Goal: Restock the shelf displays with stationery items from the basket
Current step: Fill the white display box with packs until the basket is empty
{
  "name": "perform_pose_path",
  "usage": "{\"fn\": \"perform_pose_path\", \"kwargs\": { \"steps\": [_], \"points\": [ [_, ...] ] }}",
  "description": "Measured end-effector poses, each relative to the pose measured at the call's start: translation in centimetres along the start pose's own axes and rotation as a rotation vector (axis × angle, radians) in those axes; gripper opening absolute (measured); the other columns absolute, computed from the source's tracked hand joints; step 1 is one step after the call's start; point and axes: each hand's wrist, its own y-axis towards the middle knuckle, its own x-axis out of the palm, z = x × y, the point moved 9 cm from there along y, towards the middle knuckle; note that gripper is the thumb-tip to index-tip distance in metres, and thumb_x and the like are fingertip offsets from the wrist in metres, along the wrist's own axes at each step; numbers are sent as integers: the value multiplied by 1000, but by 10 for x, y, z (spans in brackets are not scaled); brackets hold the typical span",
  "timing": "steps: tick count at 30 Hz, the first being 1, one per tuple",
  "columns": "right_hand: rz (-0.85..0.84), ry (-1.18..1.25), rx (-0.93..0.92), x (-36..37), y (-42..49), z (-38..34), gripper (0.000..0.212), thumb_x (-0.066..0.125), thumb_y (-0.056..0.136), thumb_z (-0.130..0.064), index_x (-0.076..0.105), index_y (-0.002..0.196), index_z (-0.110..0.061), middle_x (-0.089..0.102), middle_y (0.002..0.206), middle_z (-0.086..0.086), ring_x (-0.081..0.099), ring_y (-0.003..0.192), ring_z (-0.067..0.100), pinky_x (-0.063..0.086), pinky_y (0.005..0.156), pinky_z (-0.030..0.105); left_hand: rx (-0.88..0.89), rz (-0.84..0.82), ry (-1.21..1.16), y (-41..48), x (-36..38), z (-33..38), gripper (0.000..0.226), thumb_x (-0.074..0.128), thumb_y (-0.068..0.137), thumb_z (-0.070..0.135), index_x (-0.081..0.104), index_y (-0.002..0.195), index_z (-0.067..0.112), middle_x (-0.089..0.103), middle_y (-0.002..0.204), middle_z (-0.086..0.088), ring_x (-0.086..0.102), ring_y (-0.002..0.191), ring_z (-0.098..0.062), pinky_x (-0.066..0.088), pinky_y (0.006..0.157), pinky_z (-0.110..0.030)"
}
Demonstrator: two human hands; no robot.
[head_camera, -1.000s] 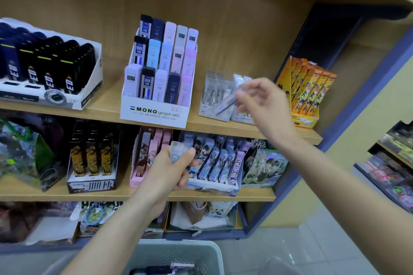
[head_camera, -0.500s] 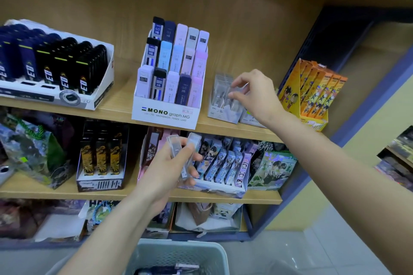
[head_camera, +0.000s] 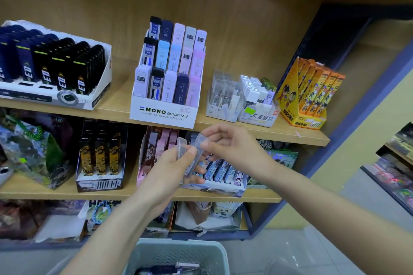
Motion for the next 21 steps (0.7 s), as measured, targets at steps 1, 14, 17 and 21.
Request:
{"fn": "perform_pose_path", "kwargs": {
  "steps": [1, 14, 17, 21],
  "points": [
    [-19, 42, 17, -1, -1, 0, 10, 64, 88, -7, 60, 93, -15, 64, 79, 2, 66, 64, 7, 56, 65, 20, -16, 2, -6, -1, 0, -2, 32, 41, 100, 24, 58, 114, 0, 61, 100, -18, 63, 67, -10, 55, 59, -21],
    [555, -393, -333, -117, 44, -53, 14, 62, 89, -12, 54, 95, -22, 57, 87, -12, 60, 83, 12, 48, 73, 15, -66, 144, -24, 3, -20, -1, 14, 40, 101, 17, 41, 98, 4, 46, 59, 0, 28, 32, -5, 17, 32, -14],
    [470, -471, -291, -111, 55, -48, 12, 64, 89, -13, 57, 95, -21, 59, 91, -6, 57, 76, 3, 42, 66, 5, -13, 147, 62, 2, -21, 3, 16, 41, 100, 23, 44, 95, 8, 53, 76, -1, 34, 40, -6, 20, 38, -18],
    [388, -624, -252, -97, 62, -40, 12, 70, 85, -15, 67, 96, -17, 56, 98, -5, 56, 74, 4, 39, 65, 6, 19, 140, 130, 0, -20, 8, 19, 42, 100, 27, 47, 90, 11, 55, 73, 2, 34, 39, -6, 19, 40, -20]
  ]
}}
